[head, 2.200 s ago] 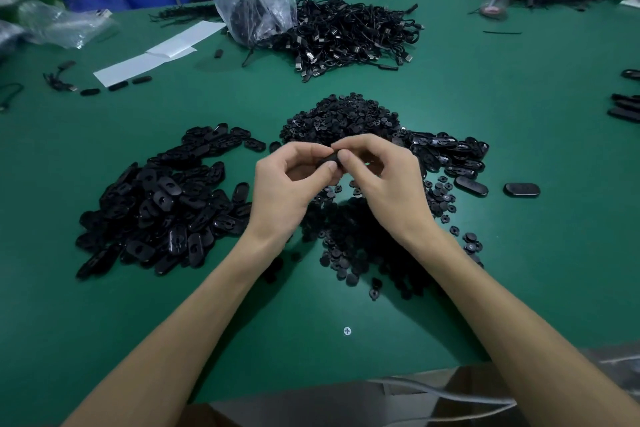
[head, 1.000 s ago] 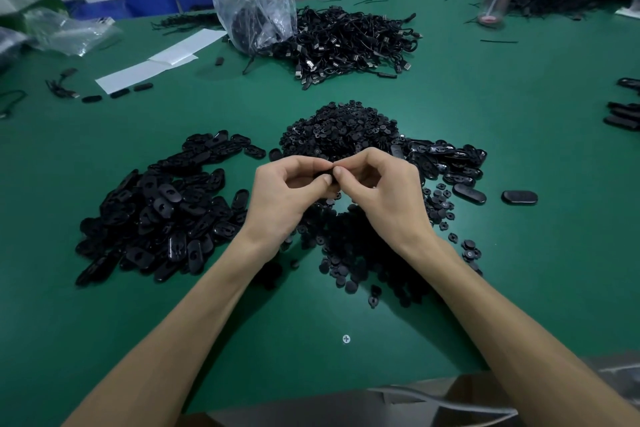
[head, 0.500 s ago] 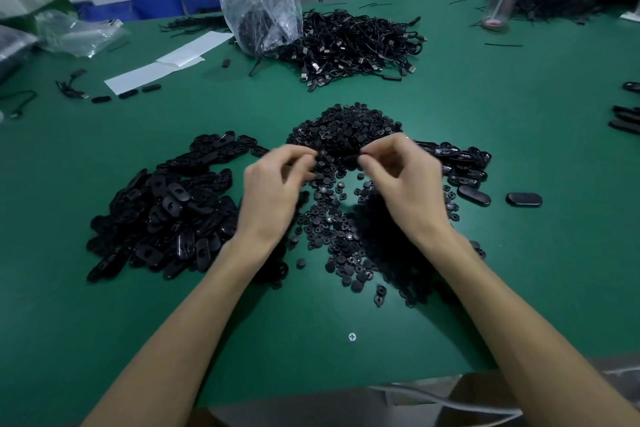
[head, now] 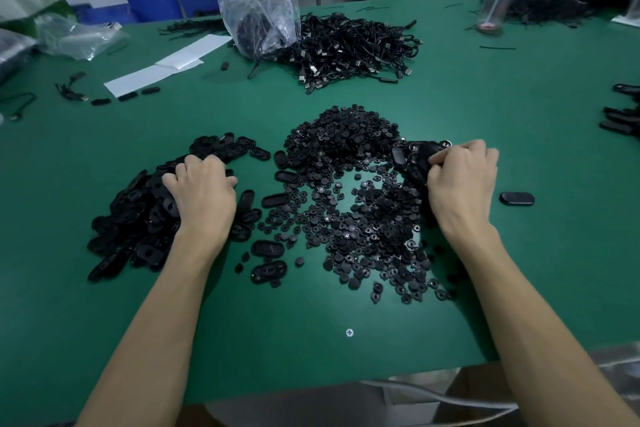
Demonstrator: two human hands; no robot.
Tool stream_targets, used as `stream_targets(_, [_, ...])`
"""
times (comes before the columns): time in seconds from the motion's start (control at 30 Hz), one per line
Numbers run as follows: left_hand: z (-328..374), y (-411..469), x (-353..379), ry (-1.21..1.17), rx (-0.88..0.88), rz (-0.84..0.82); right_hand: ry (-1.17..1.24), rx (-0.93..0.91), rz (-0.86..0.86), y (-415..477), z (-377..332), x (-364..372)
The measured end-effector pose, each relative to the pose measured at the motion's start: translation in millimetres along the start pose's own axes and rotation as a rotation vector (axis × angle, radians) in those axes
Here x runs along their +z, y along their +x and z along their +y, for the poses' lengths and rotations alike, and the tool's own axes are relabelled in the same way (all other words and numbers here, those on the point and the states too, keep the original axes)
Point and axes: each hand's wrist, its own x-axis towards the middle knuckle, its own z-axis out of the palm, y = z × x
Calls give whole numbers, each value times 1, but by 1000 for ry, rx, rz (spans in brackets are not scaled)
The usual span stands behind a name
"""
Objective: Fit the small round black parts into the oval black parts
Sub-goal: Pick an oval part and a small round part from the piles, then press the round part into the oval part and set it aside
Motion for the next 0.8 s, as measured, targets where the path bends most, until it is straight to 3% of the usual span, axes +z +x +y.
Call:
stream_targets(0.1, [-3, 4, 0, -75, -25, -8, -12, -14, 27, -1, -4, 2])
stream_targets(0.2, [-2, 4, 0, -139, -23, 43, 104, -146, 30, -6, -12, 3])
stream_targets(0.3, [5, 3, 0, -227, 31, 123, 297, -315, -159, -14, -24, 4])
stream_targets(0.4, [19, -5, -3, -494, 126, 135, 389, -469, -349, -22, -34, 7])
stream_targets(0.57, [49, -28, 0, -874, 270, -28, 443, -594, -520, -32, -43, 6])
stream_targets(0.8, [61, -41, 6, -1313, 227, -254, 386, -671, -594, -36, -47, 9])
